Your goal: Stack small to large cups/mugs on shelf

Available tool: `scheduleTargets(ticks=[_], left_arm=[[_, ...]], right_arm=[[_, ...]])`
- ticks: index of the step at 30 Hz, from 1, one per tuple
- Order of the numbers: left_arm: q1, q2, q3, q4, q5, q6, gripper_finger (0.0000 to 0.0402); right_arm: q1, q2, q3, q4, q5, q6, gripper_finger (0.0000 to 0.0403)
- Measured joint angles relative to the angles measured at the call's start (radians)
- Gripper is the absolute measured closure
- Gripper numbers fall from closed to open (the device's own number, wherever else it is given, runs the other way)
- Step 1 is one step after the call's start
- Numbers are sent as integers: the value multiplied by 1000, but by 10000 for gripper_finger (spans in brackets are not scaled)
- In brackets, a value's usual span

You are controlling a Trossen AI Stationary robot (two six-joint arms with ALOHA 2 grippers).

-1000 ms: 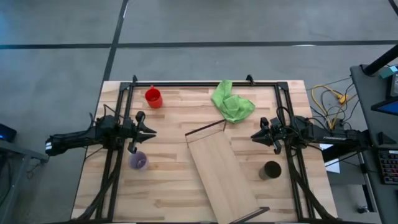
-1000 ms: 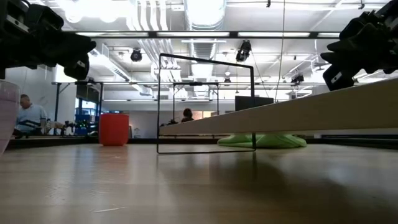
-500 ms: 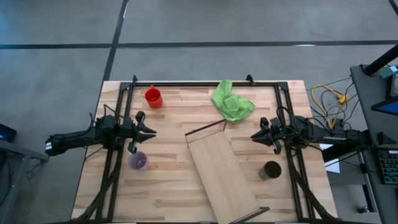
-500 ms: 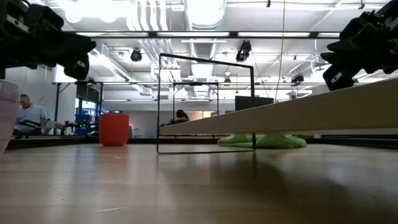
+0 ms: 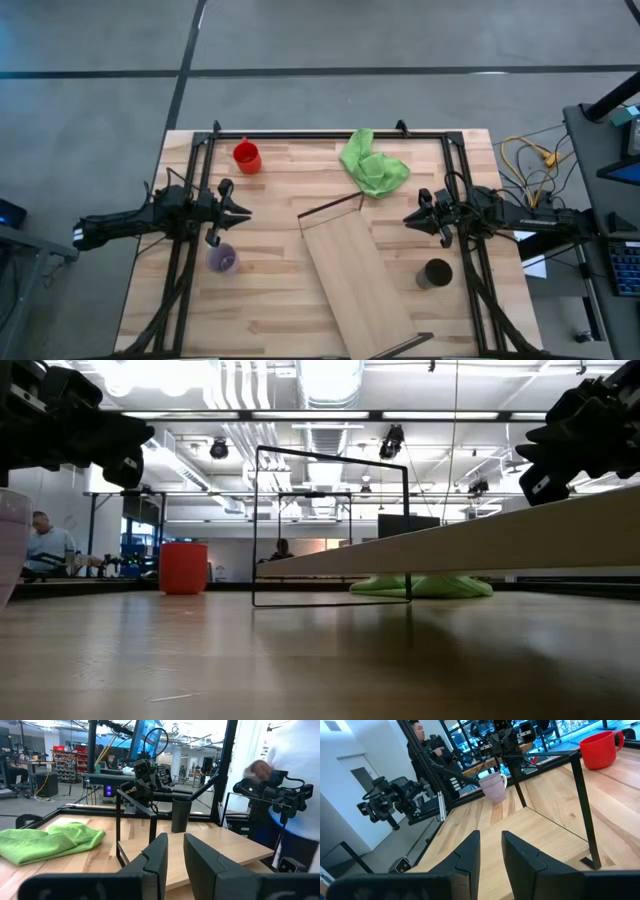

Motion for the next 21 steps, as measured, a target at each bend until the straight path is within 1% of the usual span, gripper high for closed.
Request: scheduleTargets(ticks=[21], left_arm=[[0, 0, 0, 0, 0, 9, 353]], right_arm=[[0, 0, 0, 0, 0, 0, 328]])
